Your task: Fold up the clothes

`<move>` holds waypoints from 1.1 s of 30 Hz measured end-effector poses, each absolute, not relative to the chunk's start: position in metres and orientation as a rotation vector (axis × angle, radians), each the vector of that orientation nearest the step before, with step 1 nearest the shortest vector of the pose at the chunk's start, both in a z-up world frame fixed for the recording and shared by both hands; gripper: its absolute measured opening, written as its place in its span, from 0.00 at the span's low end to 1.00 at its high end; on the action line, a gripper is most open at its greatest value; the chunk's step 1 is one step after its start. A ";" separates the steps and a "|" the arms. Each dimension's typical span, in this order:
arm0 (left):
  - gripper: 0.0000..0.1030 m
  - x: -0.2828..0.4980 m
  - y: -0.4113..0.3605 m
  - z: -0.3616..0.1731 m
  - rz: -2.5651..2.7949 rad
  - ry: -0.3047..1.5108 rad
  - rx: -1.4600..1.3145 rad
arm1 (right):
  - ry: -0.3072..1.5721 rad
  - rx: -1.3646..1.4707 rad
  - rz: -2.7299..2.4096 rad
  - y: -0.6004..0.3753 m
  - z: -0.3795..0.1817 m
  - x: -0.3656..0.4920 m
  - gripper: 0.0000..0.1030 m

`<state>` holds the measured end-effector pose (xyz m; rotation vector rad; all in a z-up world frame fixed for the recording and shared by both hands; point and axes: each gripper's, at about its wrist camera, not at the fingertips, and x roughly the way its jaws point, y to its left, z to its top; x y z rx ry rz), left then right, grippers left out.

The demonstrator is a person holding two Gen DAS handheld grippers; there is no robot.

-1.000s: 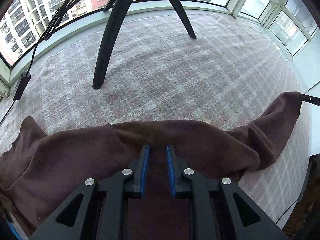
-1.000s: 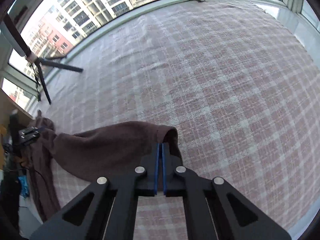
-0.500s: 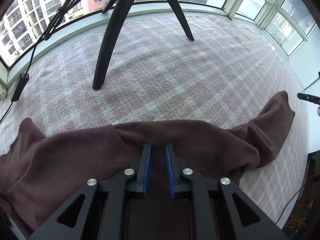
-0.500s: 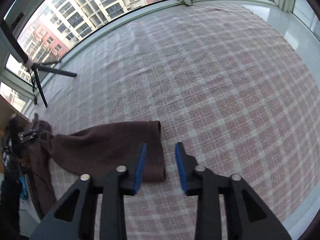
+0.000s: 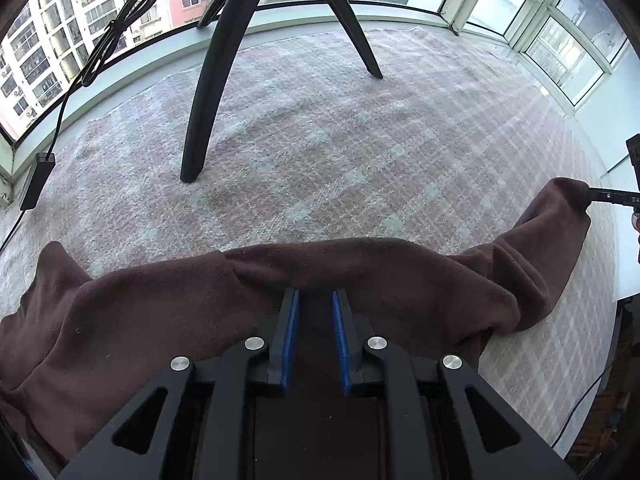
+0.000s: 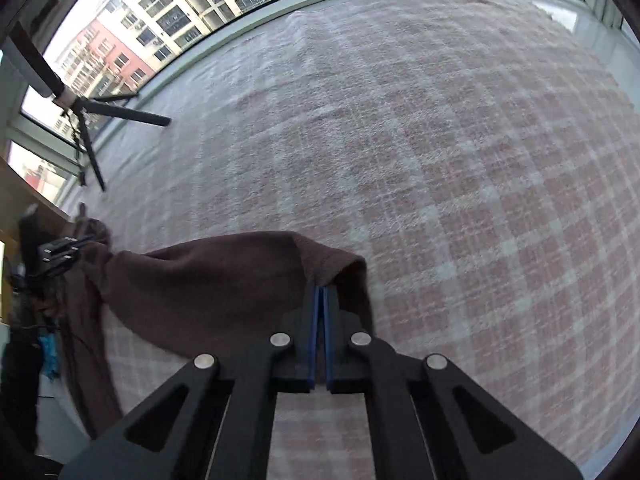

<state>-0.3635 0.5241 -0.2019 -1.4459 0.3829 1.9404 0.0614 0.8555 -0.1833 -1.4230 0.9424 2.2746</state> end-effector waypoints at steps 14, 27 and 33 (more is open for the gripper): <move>0.16 -0.369 0.539 -0.204 1.940 0.421 -1.430 | 1.022 -1.246 1.916 0.930 -0.196 0.073 0.02; 0.21 -0.366 0.556 -0.212 1.936 0.476 -1.423 | 0.790 -1.487 2.192 0.873 -0.204 0.101 0.40; 0.24 -0.367 0.569 -0.215 1.937 0.505 -1.423 | 0.755 -1.505 2.237 0.863 -0.218 0.088 0.39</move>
